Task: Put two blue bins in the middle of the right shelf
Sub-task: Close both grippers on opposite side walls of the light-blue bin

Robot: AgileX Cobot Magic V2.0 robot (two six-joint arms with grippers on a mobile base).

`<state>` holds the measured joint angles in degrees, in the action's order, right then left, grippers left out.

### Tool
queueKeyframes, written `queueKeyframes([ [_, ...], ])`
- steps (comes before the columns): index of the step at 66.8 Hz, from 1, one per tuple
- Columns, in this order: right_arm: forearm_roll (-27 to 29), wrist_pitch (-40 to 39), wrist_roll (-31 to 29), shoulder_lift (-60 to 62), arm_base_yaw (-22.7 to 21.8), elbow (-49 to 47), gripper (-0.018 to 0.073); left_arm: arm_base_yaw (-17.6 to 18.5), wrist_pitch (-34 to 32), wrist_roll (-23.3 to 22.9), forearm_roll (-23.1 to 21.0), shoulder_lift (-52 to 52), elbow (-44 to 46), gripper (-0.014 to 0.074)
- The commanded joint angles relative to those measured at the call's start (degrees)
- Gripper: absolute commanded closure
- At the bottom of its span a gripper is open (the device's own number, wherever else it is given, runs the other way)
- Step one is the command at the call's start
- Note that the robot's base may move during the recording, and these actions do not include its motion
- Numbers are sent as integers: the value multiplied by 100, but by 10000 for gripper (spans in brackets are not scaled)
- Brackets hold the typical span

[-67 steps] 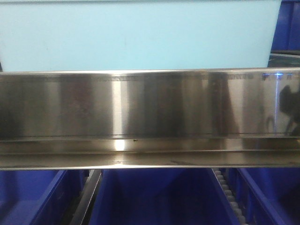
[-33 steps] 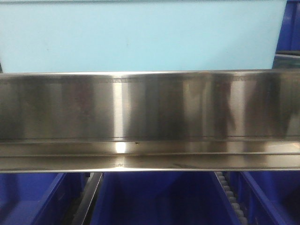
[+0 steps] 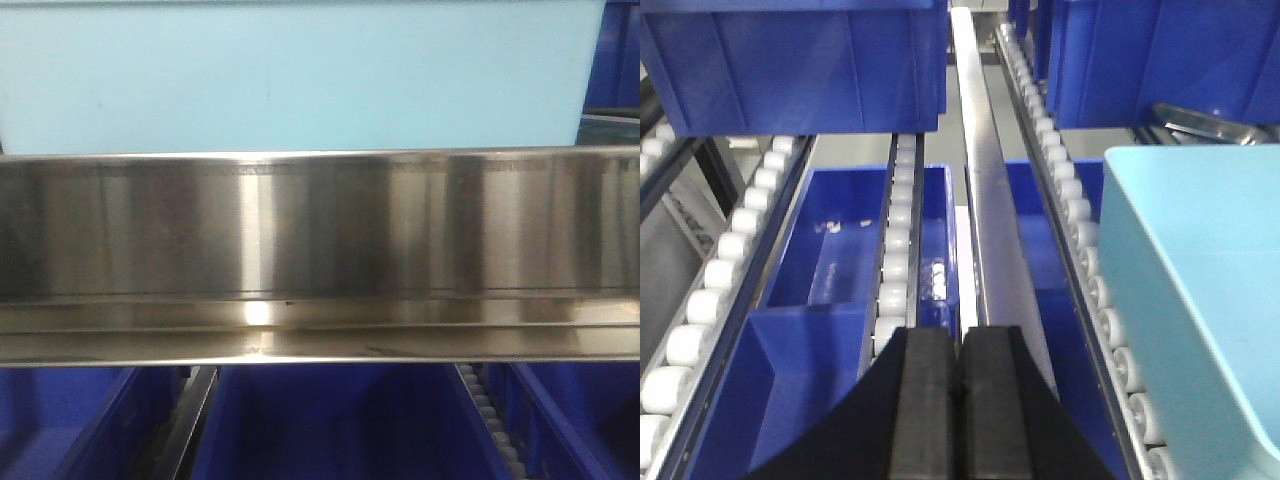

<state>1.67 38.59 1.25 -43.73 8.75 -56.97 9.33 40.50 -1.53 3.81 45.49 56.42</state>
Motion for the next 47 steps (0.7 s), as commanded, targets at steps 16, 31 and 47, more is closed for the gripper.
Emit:
queueKeyframes([
  [16, 22, -428, 83, -944, 2, -113, 724, 37, -195, -172, 5, 580, 70, 707],
  [31, 147, 617, 258, -2041, 10, -805, 706, 37, 441, -478, -341, 1691, 491, 707],
  [47, -794, 1618, 1441, -2932, 731, -1792, 700, 572, 1286, -1528, 455, 2659, 1535, 707],
])
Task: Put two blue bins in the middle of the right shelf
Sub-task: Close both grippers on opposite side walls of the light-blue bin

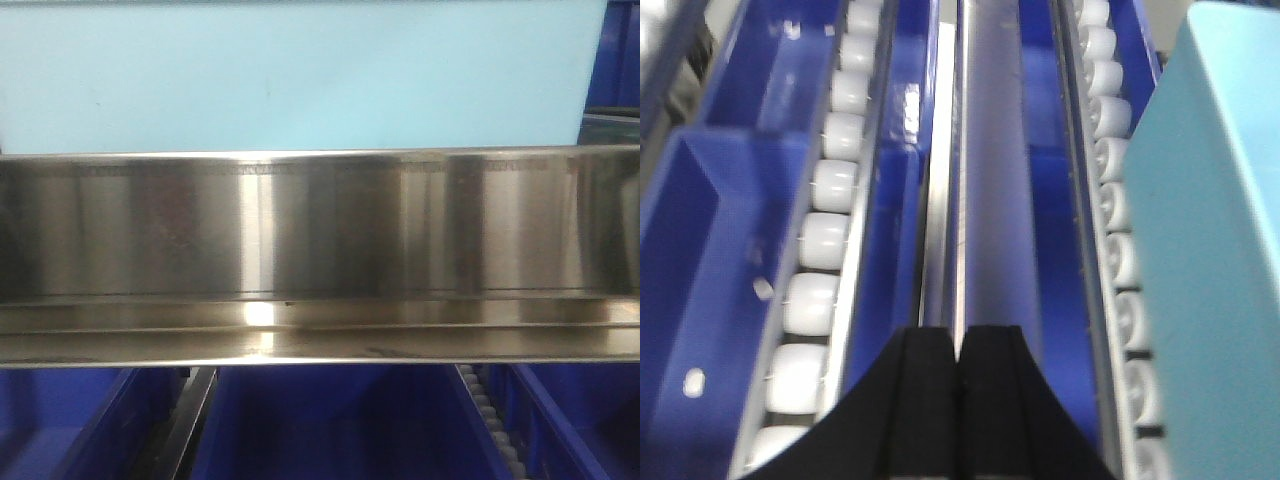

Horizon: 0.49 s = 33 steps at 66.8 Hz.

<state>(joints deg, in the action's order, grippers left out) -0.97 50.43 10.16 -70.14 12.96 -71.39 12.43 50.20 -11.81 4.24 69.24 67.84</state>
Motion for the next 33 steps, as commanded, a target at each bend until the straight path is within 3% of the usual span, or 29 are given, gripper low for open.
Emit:
queueKeyframes([
  [1, -621, 517, 637, -353, 380, -412, 700, 316, 368, -571, 467, 345, 475, 707],
  [6, -924, 860, 921, -649, 681, -732, 700, 562, 660, -705, 610, 646, 905, 707],
  [20, -924, 1527, 1272, -1309, 1200, -1696, 700, 1087, 1468, -942, 667, 1342, 2059, 707],
  [33, -924, 1810, 1370, -1760, 1469, -2156, 700, 1641, 1877, -1531, 1416, 1705, 2617, 707],
])
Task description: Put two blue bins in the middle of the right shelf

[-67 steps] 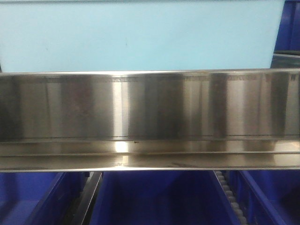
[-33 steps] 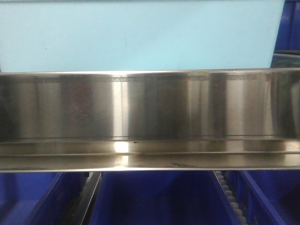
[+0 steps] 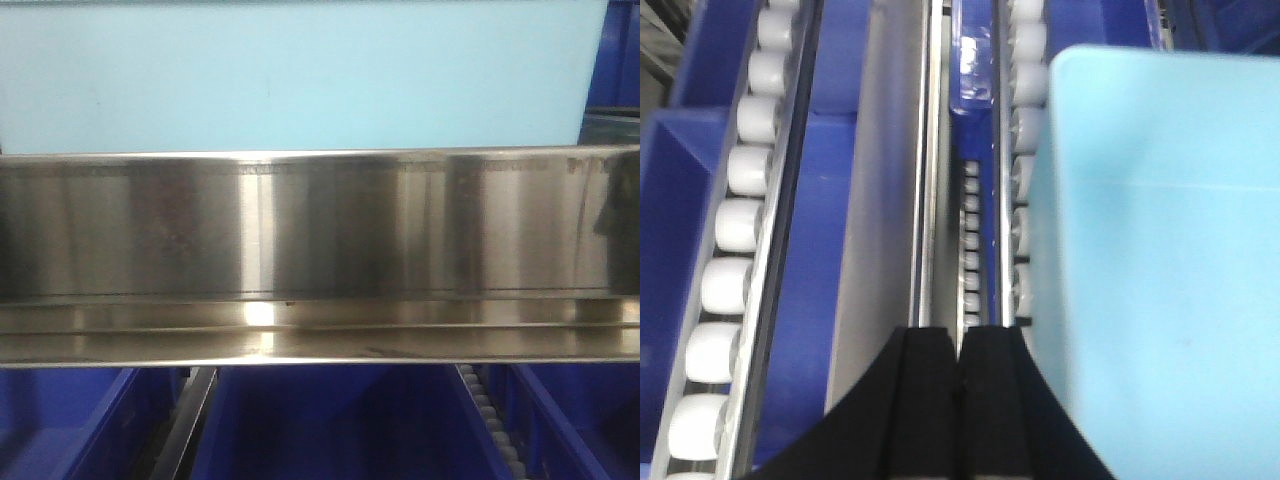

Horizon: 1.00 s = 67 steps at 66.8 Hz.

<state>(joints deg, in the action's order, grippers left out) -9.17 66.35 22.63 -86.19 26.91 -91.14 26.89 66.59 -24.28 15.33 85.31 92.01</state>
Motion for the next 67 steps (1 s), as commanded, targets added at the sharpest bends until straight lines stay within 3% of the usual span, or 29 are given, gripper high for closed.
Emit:
queueKeyframes([
  [1, -104, 247, 134, -170, 88, -201, 700, 222, 269, -315, 319, 116, 210, 707],
  [17, -37, 322, 183, -221, 135, -246, 680, 244, 196, -328, 293, 129, 250, 707],
  [24, -25, 329, 183, -221, 135, -246, 529, 244, 187, -328, 293, 150, 250, 664],
  [34, 253, 361, 183, -221, 135, -246, 392, 244, 337, -328, 122, 248, 239, 477],
  [38, 398, 361, 183, -234, 163, -246, 387, 244, 337, -328, 93, 300, 230, 377],
  [43, 398, 361, 183, -260, 177, -219, 387, 244, 337, -328, 93, 311, 230, 321],
  [67, 237, 345, 428, -272, 177, 307, 387, 244, 147, -328, -233, 311, -455, 324],
])
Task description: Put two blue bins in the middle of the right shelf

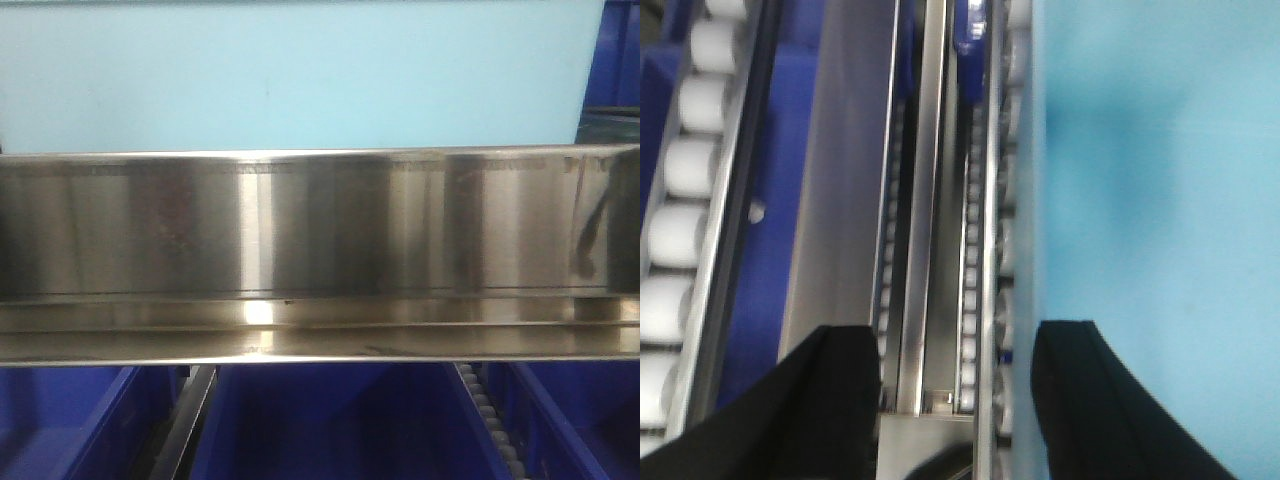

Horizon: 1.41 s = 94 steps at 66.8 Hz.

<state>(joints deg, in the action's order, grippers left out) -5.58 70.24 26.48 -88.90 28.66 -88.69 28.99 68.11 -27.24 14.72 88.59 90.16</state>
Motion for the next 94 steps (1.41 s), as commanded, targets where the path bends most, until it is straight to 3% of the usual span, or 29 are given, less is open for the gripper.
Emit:
queueKeyframes([
  [1, -122, -56, 43, -2, 1, 73, 387, 34, -26, -32, -197, -17, -291, 324],
  [21, -122, -135, 43, -174, 1, 85, 387, 34, -302, -32, -238, -17, -500, 384],
  [54, -122, -270, 43, -196, 1, 85, 390, 34, -266, -32, -238, 81, -500, 384],
  [62, -122, -283, 43, -196, 1, 85, 460, 34, -266, -32, -259, 79, -500, 401],
  [73, -122, -291, 43, -196, 1, 85, 722, 34, -291, 5, -379, 79, -500, 628],
  [76, -122, -291, 43, -196, 1, 85, 726, 34, -291, 29, -406, 79, -500, 709],
  [94, -134, -228, 43, -185, 9, -93, 726, 47, -60, 121, -359, 79, -231, 708],
])
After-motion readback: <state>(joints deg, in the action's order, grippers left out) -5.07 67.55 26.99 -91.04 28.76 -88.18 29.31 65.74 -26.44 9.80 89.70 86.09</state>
